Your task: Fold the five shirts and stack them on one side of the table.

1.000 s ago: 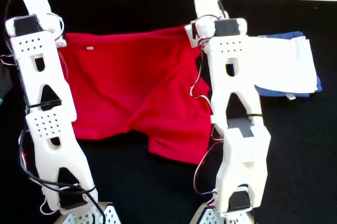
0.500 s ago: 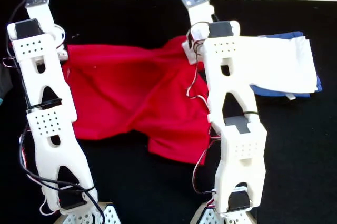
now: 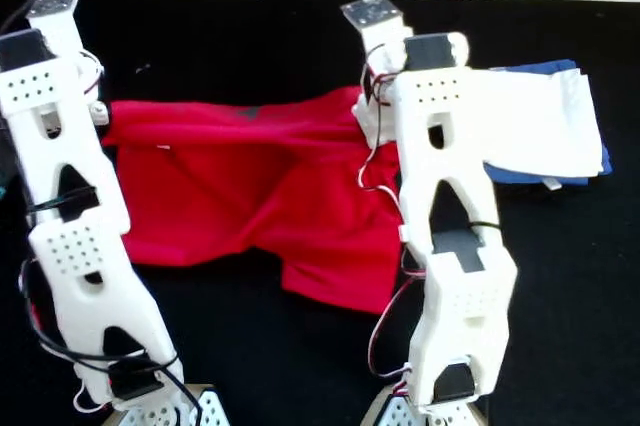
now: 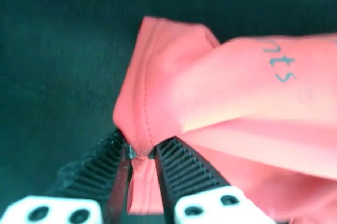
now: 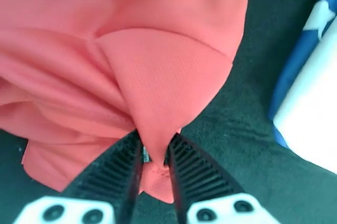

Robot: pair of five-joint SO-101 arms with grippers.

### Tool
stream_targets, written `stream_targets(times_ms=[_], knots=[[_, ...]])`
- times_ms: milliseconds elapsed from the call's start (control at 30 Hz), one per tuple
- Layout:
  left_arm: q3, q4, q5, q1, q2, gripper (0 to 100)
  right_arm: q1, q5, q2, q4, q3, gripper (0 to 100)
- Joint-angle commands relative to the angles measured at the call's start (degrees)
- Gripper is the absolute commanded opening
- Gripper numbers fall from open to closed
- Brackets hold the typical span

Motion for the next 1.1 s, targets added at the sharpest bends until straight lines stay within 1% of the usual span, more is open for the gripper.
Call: stream_targets(times_ms=[0,167,300,467,633,733,800,867,967,1067], knots=[[15.6,0.0,-2.7,-0.7,-11.7,1,0.5,0.4,-5.5,0.9,4.8,0.5],[32.6,0.0,-8.6,-0.7,-22.3,1,0.5,0.4,-16.7,0.7,18.2,0.5],[40.8,-0.1,-12.4,-0.9,-26.7,1,-0.3,0.4,-27.8,-2.4,34.3,0.5],[45.7,-0.1,-14.2,-1.5,-26.9,1,-1.1,0.4,-38.8,-9.6,52.4,0.5],[46.2,-0.2,-14.3,-3.5,-26.7,1,-4.5,0.4,-44.7,-15.3,65.6,0.5],[46.3,-1.8,-14.4,-5.1,-26.6,1,-6.8,0.3,-45.9,-19.1,70.6,0.5],[46.3,-2.1,-16.5,-5.7,-26.7,1,-8.0,0.3,-46.5,-20.5,72.3,0.5],[47.3,-2.1,-17.1,-5.7,-26.7,1,-8.5,0.3,-46.3,-20.9,72.9,0.5],[51.7,-2.7,-17.1,-5.1,-26.7,1,-8.1,0.3,-46.1,-21.9,73.8,0.5],[56.8,-7.3,-17.1,-4.4,-26.8,1,-8.4,0.3,-46.3,-22.5,75.5,0.5]])
